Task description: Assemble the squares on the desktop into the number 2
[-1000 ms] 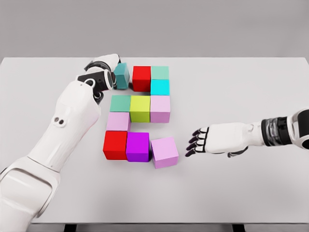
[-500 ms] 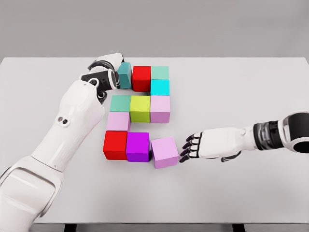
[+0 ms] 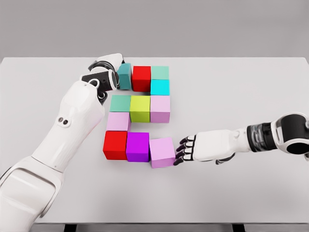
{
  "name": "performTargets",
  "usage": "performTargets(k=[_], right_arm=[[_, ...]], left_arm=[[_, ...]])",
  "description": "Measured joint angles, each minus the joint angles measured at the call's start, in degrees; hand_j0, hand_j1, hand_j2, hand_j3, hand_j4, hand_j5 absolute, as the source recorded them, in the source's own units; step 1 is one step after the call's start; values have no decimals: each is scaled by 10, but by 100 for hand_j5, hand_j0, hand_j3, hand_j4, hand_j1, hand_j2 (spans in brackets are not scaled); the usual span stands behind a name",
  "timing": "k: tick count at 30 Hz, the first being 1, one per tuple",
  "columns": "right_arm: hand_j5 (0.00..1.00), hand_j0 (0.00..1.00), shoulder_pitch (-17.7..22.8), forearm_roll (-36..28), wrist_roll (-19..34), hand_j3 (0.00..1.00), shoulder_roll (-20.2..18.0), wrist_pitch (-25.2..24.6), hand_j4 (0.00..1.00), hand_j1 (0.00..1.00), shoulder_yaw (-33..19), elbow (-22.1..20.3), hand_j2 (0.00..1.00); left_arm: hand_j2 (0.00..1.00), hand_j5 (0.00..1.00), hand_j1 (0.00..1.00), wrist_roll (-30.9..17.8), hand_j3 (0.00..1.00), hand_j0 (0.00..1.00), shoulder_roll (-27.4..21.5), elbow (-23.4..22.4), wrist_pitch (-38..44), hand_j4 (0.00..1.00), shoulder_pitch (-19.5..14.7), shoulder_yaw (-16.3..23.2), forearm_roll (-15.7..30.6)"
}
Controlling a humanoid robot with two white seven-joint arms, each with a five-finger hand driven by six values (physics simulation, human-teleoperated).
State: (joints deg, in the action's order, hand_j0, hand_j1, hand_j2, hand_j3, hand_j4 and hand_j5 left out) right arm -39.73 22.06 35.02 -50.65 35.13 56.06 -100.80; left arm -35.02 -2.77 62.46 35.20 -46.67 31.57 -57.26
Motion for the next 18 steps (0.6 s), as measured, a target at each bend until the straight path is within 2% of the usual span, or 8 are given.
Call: performTargets(k=[6, 18], right_arm=[[100, 100, 0, -1, 0, 100, 3, 0, 100, 100, 5, 0, 100], [100, 100, 0, 0, 0, 100, 4, 0, 100, 100, 20, 0, 100]], left_arm=[[94, 94, 94, 0, 94, 94, -1, 0, 0, 94, 0, 0, 0], [99, 99, 99, 0, 99, 99, -3, 13, 0, 99, 7, 0, 0]])
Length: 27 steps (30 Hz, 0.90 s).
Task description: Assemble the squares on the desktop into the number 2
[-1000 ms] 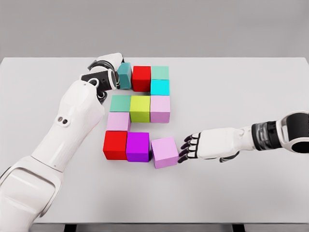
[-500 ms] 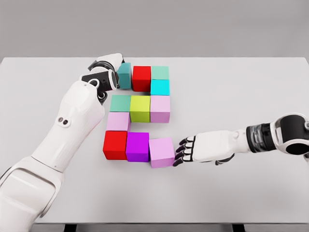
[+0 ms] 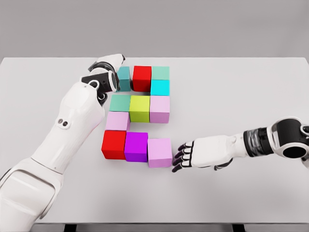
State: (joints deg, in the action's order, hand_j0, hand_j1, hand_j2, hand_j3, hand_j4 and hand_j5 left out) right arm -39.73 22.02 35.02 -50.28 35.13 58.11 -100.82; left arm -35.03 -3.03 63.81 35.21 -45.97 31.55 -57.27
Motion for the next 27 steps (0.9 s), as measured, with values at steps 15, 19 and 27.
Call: performTargets(k=[15, 19, 27], right_arm=[[100, 100, 1, 0, 0, 100, 13, 0, 100, 100, 7, 0, 100], [100, 100, 0, -1, 0, 100, 9, 0, 100, 100, 6, 1, 100], [100, 100, 49, -66, 0, 100, -24, 0, 100, 100, -150, 26, 100]], left_arm=[[100, 100, 100, 0, 100, 100, -98, 130, 0, 100, 40, -8, 37], [100, 100, 100, 0, 100, 100, -139, 150, 0, 100, 40, -9, 69], [100, 100, 100, 0, 100, 100, -239, 156, -89, 100, 55, -4, 173]])
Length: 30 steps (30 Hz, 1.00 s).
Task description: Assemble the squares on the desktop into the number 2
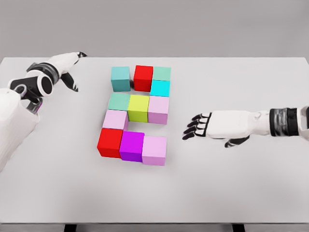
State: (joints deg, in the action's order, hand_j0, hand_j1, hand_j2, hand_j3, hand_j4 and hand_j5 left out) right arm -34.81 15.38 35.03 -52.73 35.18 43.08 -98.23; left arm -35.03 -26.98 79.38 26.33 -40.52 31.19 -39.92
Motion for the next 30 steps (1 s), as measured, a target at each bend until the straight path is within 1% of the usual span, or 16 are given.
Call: performTargets(k=[3, 6, 7, 8, 11, 14, 16, 17, 18, 20, 21, 22, 23, 25, 27, 30], right_arm=[[100, 100, 35, -63, 0, 100, -12, 0, 100, 100, -69, 15, 100], [100, 100, 179, -97, 0, 100, -13, -1, 100, 100, -174, 7, 100], [100, 100, 208, -99, 0, 100, -13, 1, 100, 100, -204, 12, 100], [100, 100, 219, -109, 0, 100, -13, 0, 100, 100, -227, 18, 100], [100, 100, 222, -169, 0, 100, -14, 0, 100, 100, -270, 38, 100], [100, 100, 220, -202, 0, 100, 1, 0, 100, 100, -284, 53, 100], [100, 100, 220, -210, 0, 100, 11, 0, 100, 100, -290, 58, 100], [100, 100, 221, -212, 0, 100, 15, 0, 100, 100, -292, 58, 100], [100, 100, 221, -214, 0, 100, 18, 0, 100, 100, -293, 59, 100], [100, 100, 222, -216, 0, 100, 21, 0, 100, 100, -296, 64, 100], [100, 100, 224, -217, 0, 100, 20, 0, 100, 100, -296, 67, 100], [100, 100, 225, -217, 0, 100, 19, 0, 100, 100, -297, 70, 100], [100, 100, 225, -217, 0, 100, 19, 0, 100, 100, -297, 72, 100], [100, 100, 224, -217, 0, 100, 18, 0, 100, 100, -297, 74, 100], [100, 100, 224, -218, 0, 100, 18, 0, 100, 100, -297, 74, 100], [100, 100, 226, -218, 0, 100, 18, 0, 100, 100, -296, 72, 100]], left_arm=[[100, 100, 100, 0, 100, 100, -33, 0, -107, 100, -1, 1, 26], [100, 100, 100, 0, 100, 100, -53, -7, -214, 100, -7, 7, 34], [100, 100, 100, 0, 100, 100, -56, -15, -233, 100, -10, 12, 35], [100, 100, 100, 0, 100, 100, -58, -24, -247, 100, -15, 17, 35], [100, 100, 100, 0, 100, 100, -62, -58, -272, 100, -47, 48, 37], [100, 100, 100, 0, 100, 100, -65, -95, -290, 100, -78, 71, 53], [100, 100, 100, 0, 100, 100, -70, -120, -314, 100, -127, 96, 80], [100, 100, 100, 0, 100, 100, -75, -133, -325, 100, -157, 120, 104], [100, 100, 100, 0, 100, 100, -84, -144, -333, 100, -202, 157, 142], [100, 100, 100, 0, 100, 100, -99, -161, -344, 100, -262, 250, 221], [100, 100, 100, 0, 100, 100, -105, -167, -346, 100, -276, 292, 260], [100, 100, 100, 0, 100, 100, -109, -172, -347, 100, -276, 325, 290], [100, 100, 100, 0, 100, 100, -111, -176, -347, 100, -276, 349, 311], [100, 100, 100, 0, 100, 100, -114, -187, -348, 100, -275, 379, 337], [100, 100, 100, 0, 100, 100, -114, -195, -348, 100, -275, 395, 350], [100, 100, 100, 0, 100, 100, -111, -203, -349, 100, -271, 406, 356]])
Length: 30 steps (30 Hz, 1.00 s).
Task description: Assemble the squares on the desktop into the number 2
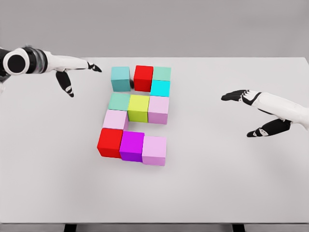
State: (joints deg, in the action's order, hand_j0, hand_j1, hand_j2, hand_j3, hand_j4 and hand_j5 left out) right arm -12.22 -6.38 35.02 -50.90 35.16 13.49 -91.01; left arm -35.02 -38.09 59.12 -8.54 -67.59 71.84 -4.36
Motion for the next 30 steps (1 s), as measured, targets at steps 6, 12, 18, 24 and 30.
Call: performTargets(k=[6, 12, 18, 24, 30], right_arm=[[100, 100, 0, 1, 0, 100, 0, 0, 100, 100, 2, -3, 100], [100, 100, 4, 3, 0, 100, 0, 0, 100, 100, 3, -2, 100], [100, 100, 5, 4, 0, 100, 1, 0, 100, 100, 3, -3, 100], [100, 100, 5, 4, 0, 100, 2, 0, 100, 100, 4, -6, 100], [100, 100, 5, 4, 0, 100, 1, 0, 100, 100, 4, -8, 100]], left_arm=[[100, 100, 100, 0, 100, 100, 9, -8, -3, 100, 0, 11, -3], [100, 100, 100, 0, 100, 100, 36, -36, -5, 100, 2, 13, -33], [100, 100, 100, 0, 100, 100, 47, -46, -6, 100, 2, 15, -47], [100, 100, 100, 0, 100, 100, 51, -47, -8, 100, 2, 26, -51], [100, 100, 100, 0, 100, 100, 57, -47, -8, 100, 2, 30, -51]])
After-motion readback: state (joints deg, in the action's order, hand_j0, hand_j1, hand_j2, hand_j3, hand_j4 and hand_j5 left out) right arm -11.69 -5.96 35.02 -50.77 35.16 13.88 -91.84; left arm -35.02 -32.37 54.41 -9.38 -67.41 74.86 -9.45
